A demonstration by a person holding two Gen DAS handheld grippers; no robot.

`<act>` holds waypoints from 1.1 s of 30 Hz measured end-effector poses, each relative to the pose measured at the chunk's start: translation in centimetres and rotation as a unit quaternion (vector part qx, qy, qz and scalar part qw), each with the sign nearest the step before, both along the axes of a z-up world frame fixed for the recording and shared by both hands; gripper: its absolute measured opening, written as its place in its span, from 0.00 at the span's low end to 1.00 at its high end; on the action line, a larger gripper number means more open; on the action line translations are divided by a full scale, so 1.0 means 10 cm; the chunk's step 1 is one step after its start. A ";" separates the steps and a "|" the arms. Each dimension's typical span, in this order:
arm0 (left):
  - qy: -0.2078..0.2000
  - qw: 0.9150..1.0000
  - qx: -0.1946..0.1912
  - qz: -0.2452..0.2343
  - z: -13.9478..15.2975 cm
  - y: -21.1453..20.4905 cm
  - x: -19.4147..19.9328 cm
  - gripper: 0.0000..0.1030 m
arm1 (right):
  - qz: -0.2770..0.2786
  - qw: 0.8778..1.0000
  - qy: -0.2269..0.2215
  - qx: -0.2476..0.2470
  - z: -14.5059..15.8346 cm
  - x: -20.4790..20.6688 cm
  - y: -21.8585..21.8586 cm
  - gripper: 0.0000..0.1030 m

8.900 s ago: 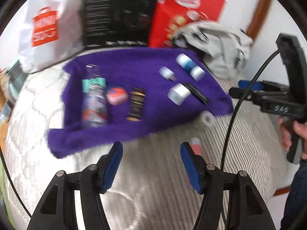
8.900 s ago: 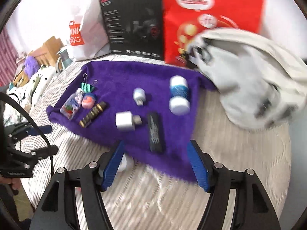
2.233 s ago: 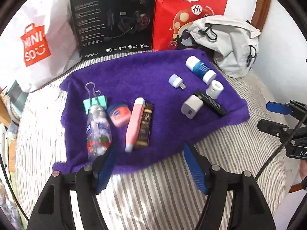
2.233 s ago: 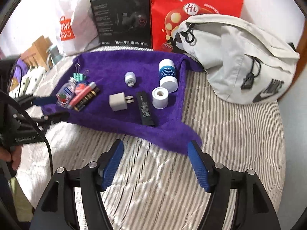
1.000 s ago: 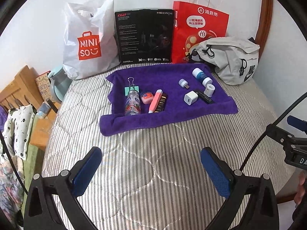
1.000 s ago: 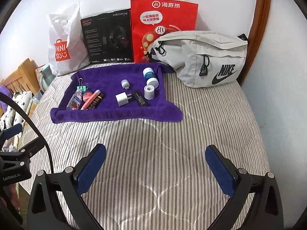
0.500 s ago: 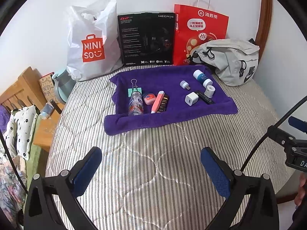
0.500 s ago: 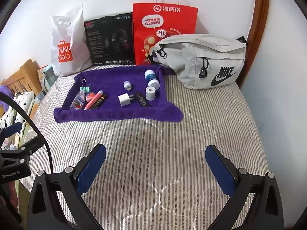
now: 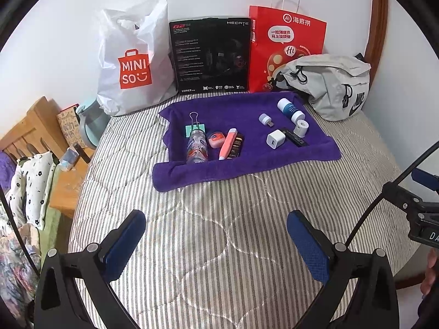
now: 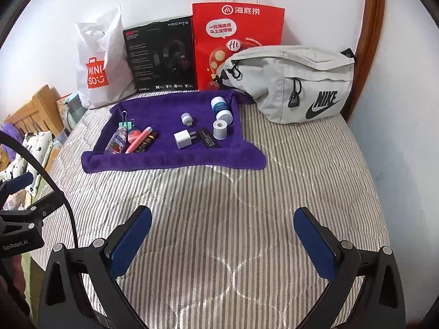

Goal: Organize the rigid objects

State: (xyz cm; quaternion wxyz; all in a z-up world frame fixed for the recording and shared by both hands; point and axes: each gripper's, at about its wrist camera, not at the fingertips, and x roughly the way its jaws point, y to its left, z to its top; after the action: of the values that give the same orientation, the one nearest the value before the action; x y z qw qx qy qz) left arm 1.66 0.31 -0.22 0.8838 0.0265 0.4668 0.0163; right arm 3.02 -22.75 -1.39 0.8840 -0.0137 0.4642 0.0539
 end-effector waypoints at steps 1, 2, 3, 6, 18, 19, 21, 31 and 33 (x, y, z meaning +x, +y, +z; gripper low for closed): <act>-0.001 1.000 0.000 0.000 0.00 0.00 0.00 1.00 | -0.001 1.000 0.000 0.000 0.00 0.00 0.00 0.99; -0.001 1.000 0.000 -0.001 0.00 0.00 0.00 1.00 | -0.001 1.000 0.000 0.000 0.00 -0.01 0.00 0.99; 0.000 1.000 -0.001 -0.001 0.00 0.00 0.00 1.00 | -0.002 1.000 0.000 -0.001 0.00 -0.01 0.00 0.99; 0.000 1.000 -0.006 -0.006 0.01 0.00 0.00 1.00 | -0.003 1.000 0.000 -0.002 0.00 -0.02 0.00 0.99; 0.011 1.000 -0.002 -0.005 -0.01 0.02 0.04 1.00 | 0.005 1.000 0.008 0.000 0.02 -0.01 0.03 0.99; 0.010 1.000 0.001 -0.003 0.00 0.03 0.04 1.00 | 0.007 1.000 0.008 0.002 0.02 -0.01 0.04 0.99; 0.008 1.000 0.002 -0.002 0.03 0.04 0.04 1.00 | 0.010 1.000 0.011 0.004 0.03 -0.01 0.04 0.99; 0.003 1.000 -0.004 0.001 0.14 0.10 0.04 1.00 | 0.011 1.000 0.025 0.010 0.01 -0.04 0.00 0.99; 0.002 1.000 -0.002 0.000 0.15 0.09 0.04 1.00 | 0.011 1.000 0.025 0.013 0.02 -0.03 -0.01 0.99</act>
State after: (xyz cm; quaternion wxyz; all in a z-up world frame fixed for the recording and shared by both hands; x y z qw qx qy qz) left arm 2.06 1.16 1.24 0.8831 0.0251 0.4682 0.0156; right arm 2.67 -22.81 -1.17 0.8717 -0.0059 0.4849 0.0701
